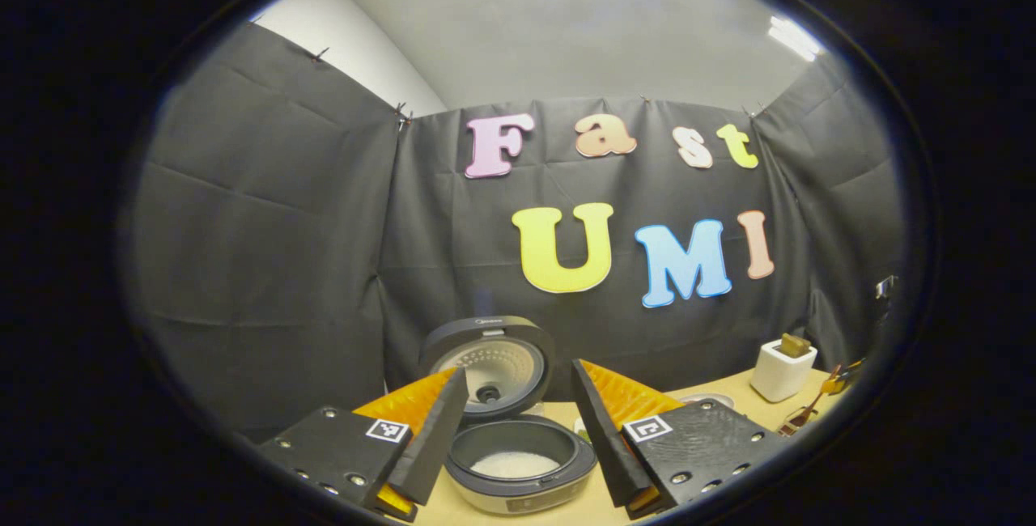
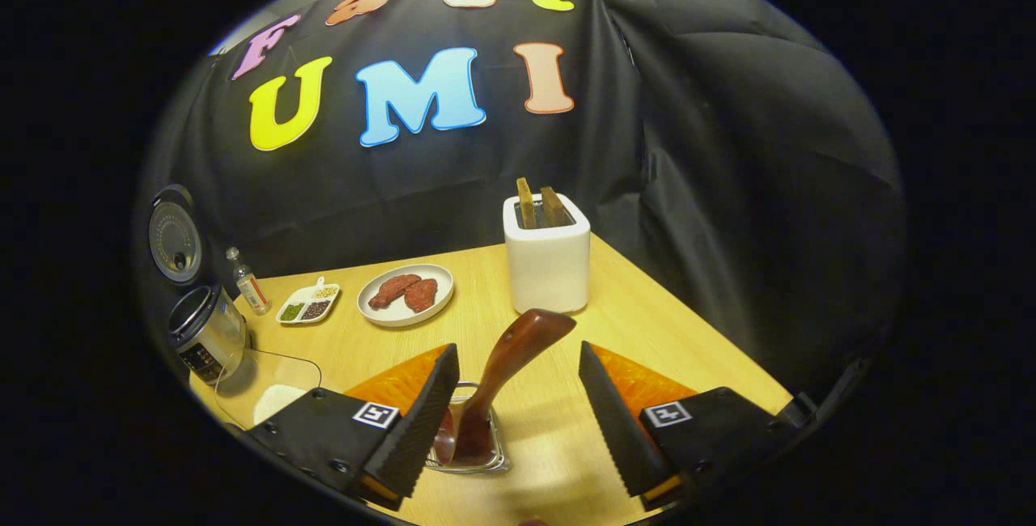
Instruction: Close the left gripper, press the button to open the rice cooker; take a wooden spoon from the chopstick holder with the right hand, scoop a spoonful of rice and pour it into the rice cooker, then put the wooden spoon back into the chopstick holder.
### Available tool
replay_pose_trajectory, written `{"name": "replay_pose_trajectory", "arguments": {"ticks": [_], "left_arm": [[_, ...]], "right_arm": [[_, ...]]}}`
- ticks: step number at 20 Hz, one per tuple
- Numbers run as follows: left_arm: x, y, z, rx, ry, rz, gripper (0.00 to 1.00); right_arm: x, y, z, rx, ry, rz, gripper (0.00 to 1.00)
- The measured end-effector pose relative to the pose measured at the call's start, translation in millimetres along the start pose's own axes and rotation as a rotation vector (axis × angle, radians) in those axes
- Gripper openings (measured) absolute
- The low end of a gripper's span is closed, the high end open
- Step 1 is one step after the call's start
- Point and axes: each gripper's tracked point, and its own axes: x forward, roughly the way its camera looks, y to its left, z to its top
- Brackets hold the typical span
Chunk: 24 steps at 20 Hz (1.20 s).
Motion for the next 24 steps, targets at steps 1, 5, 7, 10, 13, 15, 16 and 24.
{"name": "replay_pose_trajectory", "arguments": {"ticks": [1,5,7,10,13,15,16,24], "left_arm": [[3.1,-1.8,0.5,0.004,0.001,-0.005,0.81],[30.5,-5.1,9.2,0.014,-0.004,-0.025,0.8],[52.1,-1.2,16.6,0.012,-0.009,-0.028,0.8],[89.0,10.7,26.2,0.004,-0.021,-0.02,0.8],[131.8,26.2,31.8,-0.008,-0.028,-0.012,0.8],[158.8,38.7,31.8,-0.019,-0.028,-0.006,0.8],[173.2,43.8,31.4,-0.025,-0.03,-0.006,0.8],[274.2,69.5,-16.2,-0.061,0.057,0.0,0.8]], "right_arm": [[-6.5,-5.2,6.9,-0.022,-0.027,-0.018,0.96],[-32.0,-13.5,41.7,-0.08,-0.123,-0.051,0.99],[-45.7,-14.2,56.7,-0.083,-0.164,-0.062,0.99],[-61.5,-10.5,73.9,-0.061,-0.209,-0.084,0.99],[-71.1,-3.8,84.5,-0.029,-0.24,-0.102,0.99],[-75.4,-0.2,90.4,-0.022,-0.265,-0.125,0.99],[-77.4,1.8,92.8,-0.023,-0.276,-0.137,0.99],[-78.7,24.0,89.8,-0.028,-0.279,-0.183,0.94]]}}
